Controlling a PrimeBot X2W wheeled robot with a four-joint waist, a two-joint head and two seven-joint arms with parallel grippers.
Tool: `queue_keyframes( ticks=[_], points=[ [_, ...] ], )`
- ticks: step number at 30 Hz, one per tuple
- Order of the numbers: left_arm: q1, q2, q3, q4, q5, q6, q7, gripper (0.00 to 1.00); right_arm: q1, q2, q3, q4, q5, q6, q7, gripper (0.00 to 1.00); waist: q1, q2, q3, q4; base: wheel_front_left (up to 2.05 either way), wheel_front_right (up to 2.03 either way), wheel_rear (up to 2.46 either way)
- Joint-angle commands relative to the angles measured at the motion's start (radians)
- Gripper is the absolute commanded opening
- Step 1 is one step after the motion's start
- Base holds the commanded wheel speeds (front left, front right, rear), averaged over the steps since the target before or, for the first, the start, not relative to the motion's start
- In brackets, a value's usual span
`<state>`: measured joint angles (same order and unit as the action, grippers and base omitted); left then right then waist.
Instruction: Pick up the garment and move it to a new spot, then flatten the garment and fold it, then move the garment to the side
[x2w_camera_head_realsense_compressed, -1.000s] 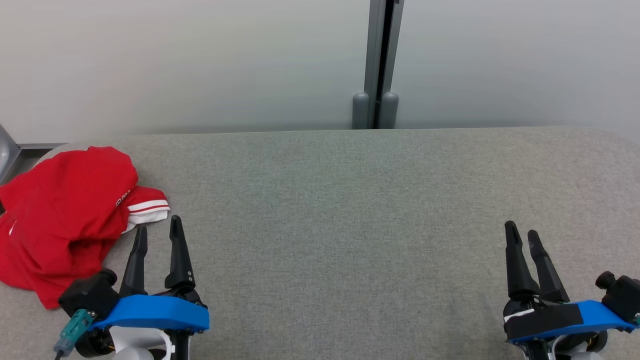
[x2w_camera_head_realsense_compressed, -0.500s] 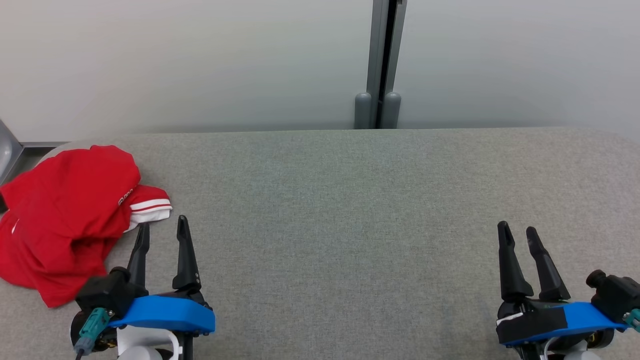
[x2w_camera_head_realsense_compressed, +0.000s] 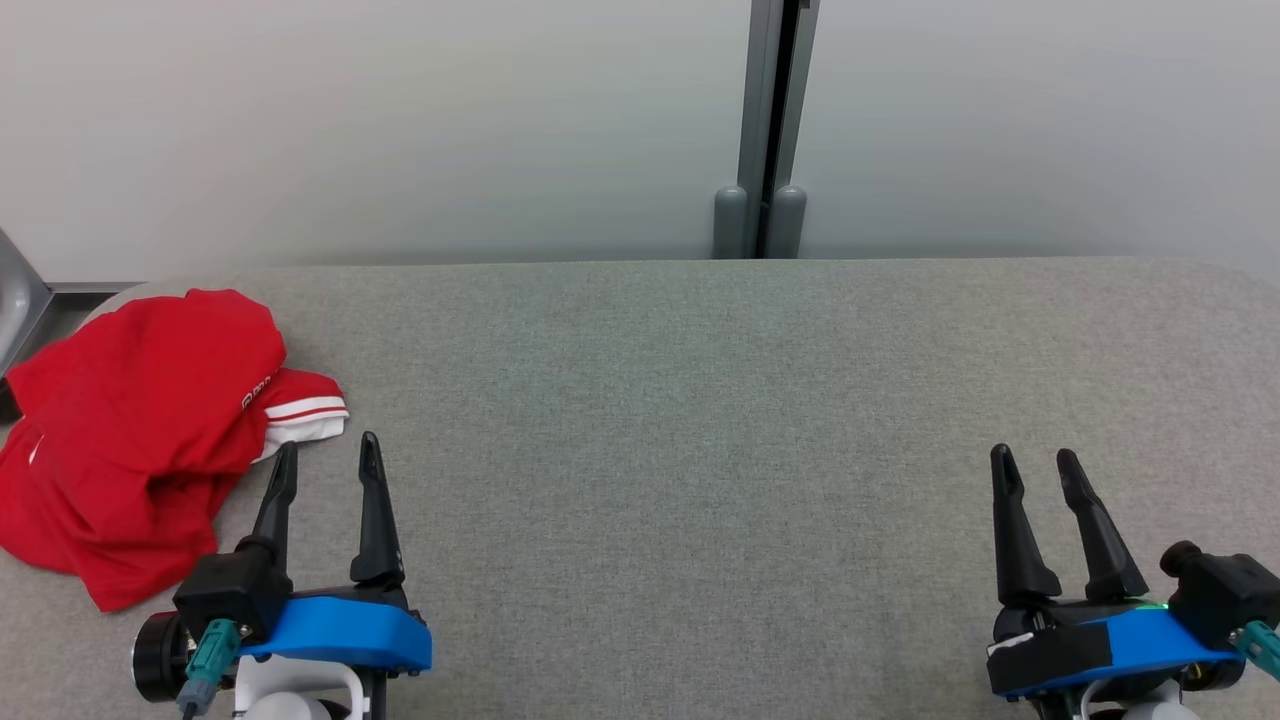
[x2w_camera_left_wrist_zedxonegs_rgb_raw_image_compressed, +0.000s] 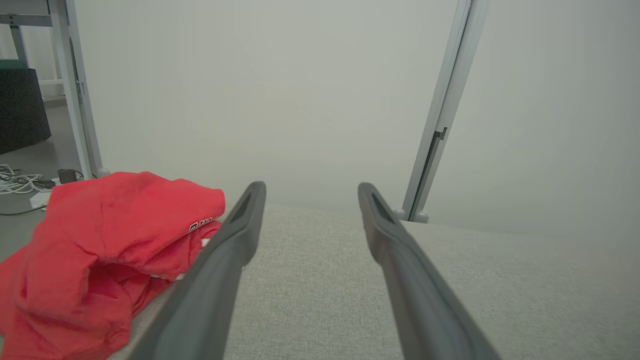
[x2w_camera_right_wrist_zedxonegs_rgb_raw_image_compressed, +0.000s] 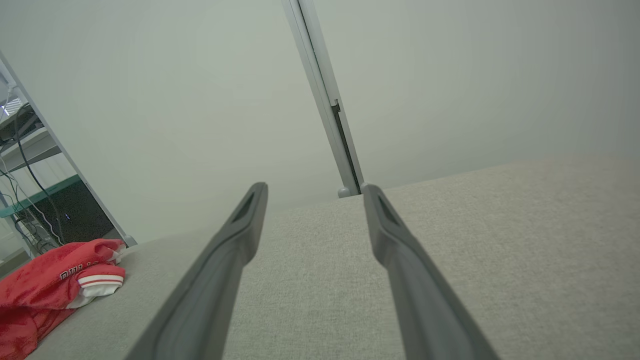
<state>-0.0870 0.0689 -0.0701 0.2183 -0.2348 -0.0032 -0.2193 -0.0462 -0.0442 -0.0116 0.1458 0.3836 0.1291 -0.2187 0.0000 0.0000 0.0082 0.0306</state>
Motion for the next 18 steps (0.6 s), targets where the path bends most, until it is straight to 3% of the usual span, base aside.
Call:
queue_keyframes(
  ticks=[1, 18],
  points=[
    [-0.015, 0.008, 0.0, 0.0, 0.018, 0.006, -0.008, 1.0, 0.006, -0.009, -0.003, -0.001, -0.022, 0.002, -0.01, 1.0, 0.0, 0.0, 0.0, 0.0, 0.0, 0.0, 0.0],
    [-0.009, 0.017, -0.026, -0.019, 0.117, 0.017, 0.011, 1.0, 0.004, -0.009, -0.014, 0.013, -0.165, 0.003, -0.043, 1.0, 0.0, 0.0, 0.004, 0.01, 0.0, 0.0, 0.0]
  ],
)
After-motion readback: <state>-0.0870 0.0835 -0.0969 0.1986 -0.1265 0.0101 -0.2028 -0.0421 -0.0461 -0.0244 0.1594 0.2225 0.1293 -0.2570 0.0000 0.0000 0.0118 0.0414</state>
